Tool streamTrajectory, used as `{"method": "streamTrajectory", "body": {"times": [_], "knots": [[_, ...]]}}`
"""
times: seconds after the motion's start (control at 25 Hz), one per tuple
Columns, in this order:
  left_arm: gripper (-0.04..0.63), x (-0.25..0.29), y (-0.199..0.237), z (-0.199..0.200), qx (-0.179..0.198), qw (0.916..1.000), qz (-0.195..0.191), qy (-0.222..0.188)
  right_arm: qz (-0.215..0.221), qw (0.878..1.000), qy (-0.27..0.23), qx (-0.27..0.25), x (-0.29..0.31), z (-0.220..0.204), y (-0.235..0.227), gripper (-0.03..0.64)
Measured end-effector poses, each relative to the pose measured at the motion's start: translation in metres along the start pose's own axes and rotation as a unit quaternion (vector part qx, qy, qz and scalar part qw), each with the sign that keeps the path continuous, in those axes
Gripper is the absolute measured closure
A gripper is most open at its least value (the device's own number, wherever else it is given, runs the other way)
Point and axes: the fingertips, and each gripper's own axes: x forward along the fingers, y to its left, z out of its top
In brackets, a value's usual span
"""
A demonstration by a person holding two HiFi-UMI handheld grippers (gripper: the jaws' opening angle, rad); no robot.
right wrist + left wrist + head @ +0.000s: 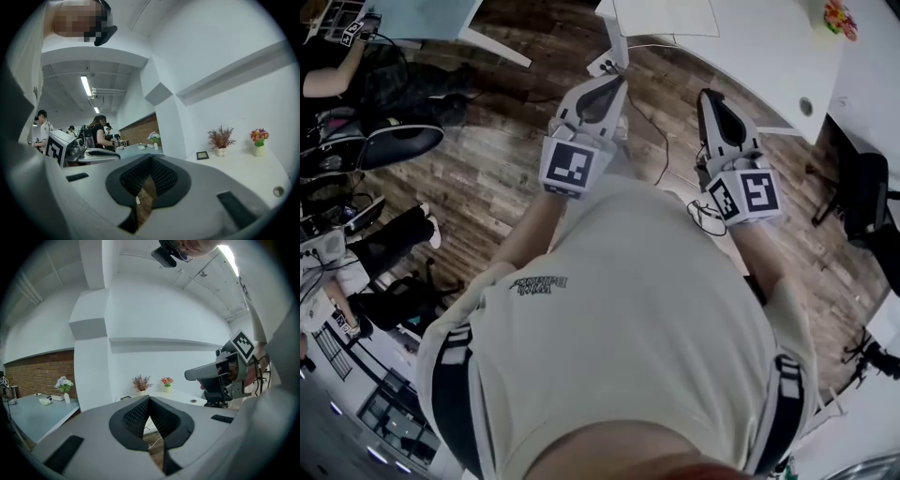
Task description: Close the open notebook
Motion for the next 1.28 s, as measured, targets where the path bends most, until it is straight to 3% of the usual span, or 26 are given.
{"method": "streamTrajectory", "body": {"times": [0.6, 0.96, 1.28], "knots": [[0.581, 0.08, 0.114, 0.012, 0.003, 0.9991, -0.041, -0.009, -0.044, 0.999, 0.001, -0.006, 0.131, 0.032, -0.029, 0.614], [0.581, 0.107, 0.144, 0.015, 0.007, 0.9977, -0.064, -0.017, -0.065, 0.998, -0.004, 0.0, 0.171, 0.041, -0.042, 0.614], [0.581, 0.124, 0.144, 0.016, 0.002, 0.9983, -0.058, -0.006, -0.05, 0.999, -0.001, -0.007, 0.179, 0.045, -0.054, 0.614]]}}
